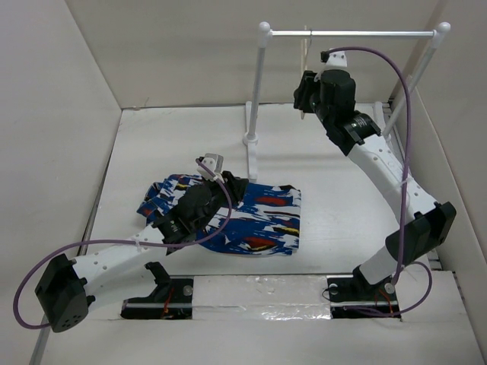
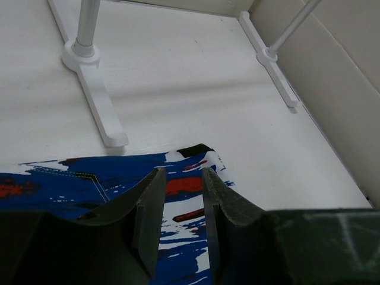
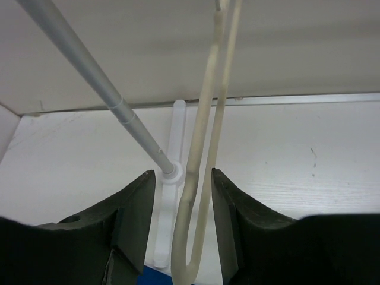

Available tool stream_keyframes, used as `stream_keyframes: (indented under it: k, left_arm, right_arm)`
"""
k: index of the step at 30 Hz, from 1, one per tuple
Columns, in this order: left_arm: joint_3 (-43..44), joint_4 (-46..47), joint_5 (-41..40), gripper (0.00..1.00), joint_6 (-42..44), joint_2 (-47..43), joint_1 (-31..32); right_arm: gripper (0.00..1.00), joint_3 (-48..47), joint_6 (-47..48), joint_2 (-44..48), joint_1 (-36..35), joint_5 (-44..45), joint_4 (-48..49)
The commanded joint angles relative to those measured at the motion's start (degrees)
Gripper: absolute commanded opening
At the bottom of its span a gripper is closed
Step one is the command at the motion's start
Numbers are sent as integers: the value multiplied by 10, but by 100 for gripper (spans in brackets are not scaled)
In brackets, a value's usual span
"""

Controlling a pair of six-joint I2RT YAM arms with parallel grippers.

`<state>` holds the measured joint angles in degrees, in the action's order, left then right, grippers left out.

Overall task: Place the trousers on the hanger
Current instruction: Pick up the hanger from the clothesline.

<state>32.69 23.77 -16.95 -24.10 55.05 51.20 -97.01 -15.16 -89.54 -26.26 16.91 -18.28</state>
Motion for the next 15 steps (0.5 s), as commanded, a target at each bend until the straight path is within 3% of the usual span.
stream_keyframes:
  k: [1,2,3,6,11,15]
  left_arm:
    - [-1,26,6,28,-3,-6,-4]
    - [-4,29,7,28,-2,-8,-4]
    - [-6,33,7,28,-2,-9,-4]
    - [-2,28,4,28,-2,-2,-4]
    - [-4,34,9,30,-3,1,-4]
    - [-2,29,10,37,-3,1,-9]
  right_arm:
    - [44,-20,15,-5,-8,34,-1]
    - [39,-18,15,-5,-8,37,1]
    - [19,-17,16,-4,-8,43,2]
    - [2,-12,18,7,-13,52,21]
    - [0,-30,38,21,-26,69,40]
    - [0,-41,46,38,-26,91,33]
